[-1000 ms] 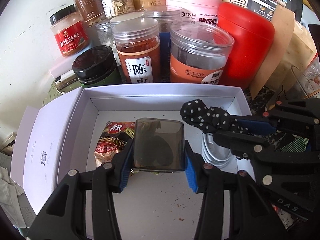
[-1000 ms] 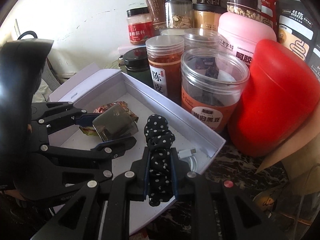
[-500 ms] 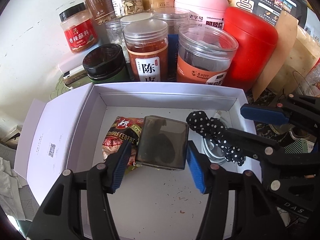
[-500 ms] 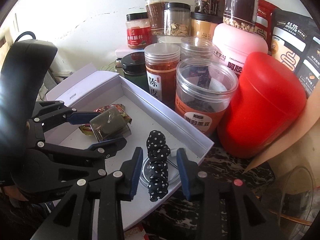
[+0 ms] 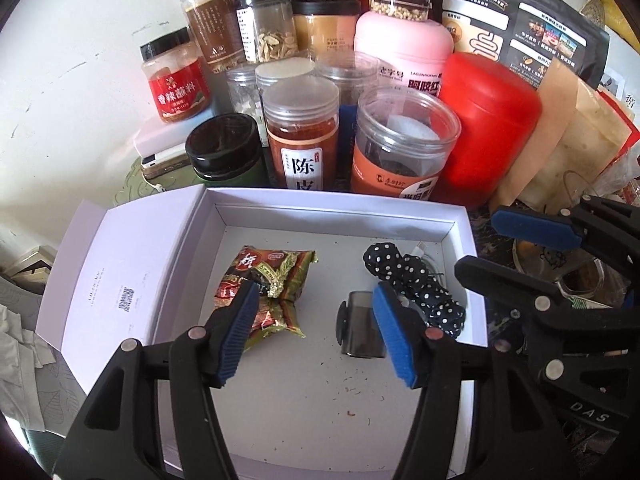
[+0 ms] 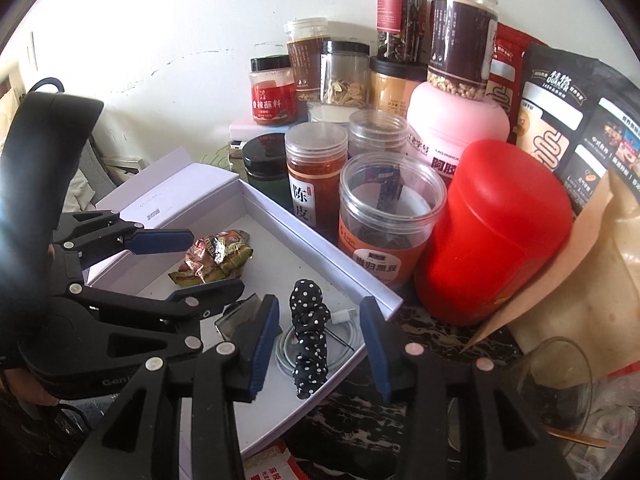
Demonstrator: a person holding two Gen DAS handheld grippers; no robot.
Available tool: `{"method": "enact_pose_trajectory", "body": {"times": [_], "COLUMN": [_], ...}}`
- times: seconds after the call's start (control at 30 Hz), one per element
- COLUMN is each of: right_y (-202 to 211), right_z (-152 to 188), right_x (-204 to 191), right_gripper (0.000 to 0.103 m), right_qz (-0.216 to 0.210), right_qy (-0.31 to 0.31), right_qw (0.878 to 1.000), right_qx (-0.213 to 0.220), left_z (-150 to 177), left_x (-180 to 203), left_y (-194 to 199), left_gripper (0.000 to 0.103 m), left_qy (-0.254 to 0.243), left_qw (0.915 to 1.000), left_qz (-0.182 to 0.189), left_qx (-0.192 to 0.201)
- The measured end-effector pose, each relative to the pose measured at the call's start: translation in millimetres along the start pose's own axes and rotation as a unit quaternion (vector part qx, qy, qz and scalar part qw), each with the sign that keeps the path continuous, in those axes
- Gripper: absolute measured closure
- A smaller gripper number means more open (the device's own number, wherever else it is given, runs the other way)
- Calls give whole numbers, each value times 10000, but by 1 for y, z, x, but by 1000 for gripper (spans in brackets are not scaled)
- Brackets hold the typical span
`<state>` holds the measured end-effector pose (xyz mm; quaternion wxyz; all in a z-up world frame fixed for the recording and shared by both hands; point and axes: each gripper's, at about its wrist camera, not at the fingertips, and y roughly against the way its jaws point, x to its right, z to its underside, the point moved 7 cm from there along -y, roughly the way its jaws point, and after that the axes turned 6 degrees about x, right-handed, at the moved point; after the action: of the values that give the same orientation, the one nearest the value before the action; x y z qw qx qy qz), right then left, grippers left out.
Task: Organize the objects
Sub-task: 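Lower the power bank and scrunchie into the white box and open both grippers, then withdraw both grippers from the white box back over the table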
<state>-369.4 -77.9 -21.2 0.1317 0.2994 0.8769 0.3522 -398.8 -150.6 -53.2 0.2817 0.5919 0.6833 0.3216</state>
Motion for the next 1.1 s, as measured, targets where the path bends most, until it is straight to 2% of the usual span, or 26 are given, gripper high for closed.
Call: {"method": "enact_pose_trajectory", "body": {"times": [0.47, 0.6, 1.1], "right_y": [57, 77, 145], "right_z": [-18, -21, -14], "right_x": [-13, -19, -44], "right_gripper": [60, 56, 55], "right_qz": [141, 153, 232], "right_qy": [210, 266, 464], "right_qw": [9989, 9982, 9947], "right_qx": [387, 519, 884], "left_z": [-11, -13, 4], "left_x": [-6, -3, 17], "left_y": [59, 83, 153], "left_gripper": [45, 45, 40], "left_qy": [50, 16, -193], "left_qw": [9993, 9987, 9960], "left_qz": [-185, -244, -378], "left_qx": [318, 454, 784]}}
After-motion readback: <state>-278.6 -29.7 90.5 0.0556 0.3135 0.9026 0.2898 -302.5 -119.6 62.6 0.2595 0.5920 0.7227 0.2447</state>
